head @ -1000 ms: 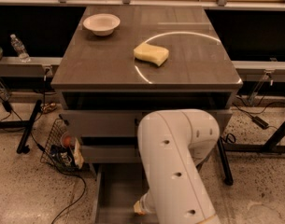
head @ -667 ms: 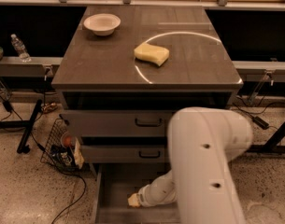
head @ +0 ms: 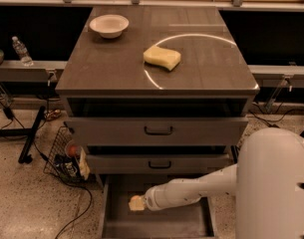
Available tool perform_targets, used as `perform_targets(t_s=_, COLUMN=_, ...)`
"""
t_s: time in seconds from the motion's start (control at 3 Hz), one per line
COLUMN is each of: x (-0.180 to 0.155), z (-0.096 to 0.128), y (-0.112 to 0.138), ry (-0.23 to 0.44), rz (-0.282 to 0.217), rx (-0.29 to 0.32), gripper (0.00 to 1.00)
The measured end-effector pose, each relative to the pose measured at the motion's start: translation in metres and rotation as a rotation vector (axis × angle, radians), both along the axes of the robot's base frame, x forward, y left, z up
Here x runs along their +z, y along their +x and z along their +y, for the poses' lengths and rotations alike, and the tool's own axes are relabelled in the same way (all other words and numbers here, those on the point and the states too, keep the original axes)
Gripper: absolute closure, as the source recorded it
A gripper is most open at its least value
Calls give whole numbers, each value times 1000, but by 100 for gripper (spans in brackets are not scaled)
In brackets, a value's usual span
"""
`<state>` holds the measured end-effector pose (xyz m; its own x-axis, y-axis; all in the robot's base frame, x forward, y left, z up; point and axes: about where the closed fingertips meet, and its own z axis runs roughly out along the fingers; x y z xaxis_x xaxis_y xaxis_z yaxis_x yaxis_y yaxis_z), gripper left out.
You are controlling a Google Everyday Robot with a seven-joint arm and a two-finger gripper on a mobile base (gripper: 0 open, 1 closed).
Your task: Pick orange from bottom drawer and place on counter
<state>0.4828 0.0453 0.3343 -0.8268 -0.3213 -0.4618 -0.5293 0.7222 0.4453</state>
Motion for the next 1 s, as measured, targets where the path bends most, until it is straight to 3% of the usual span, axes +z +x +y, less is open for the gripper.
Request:
perform_targets(t_s=0.67, x=17, z=2, y=-6, ry=-12, rz=-23, rx=25, gripper=100)
perform_targets(t_s=1.0, x=60, z=7, y=-21, ry=-48, rz=-81, rx=63, gripper=100)
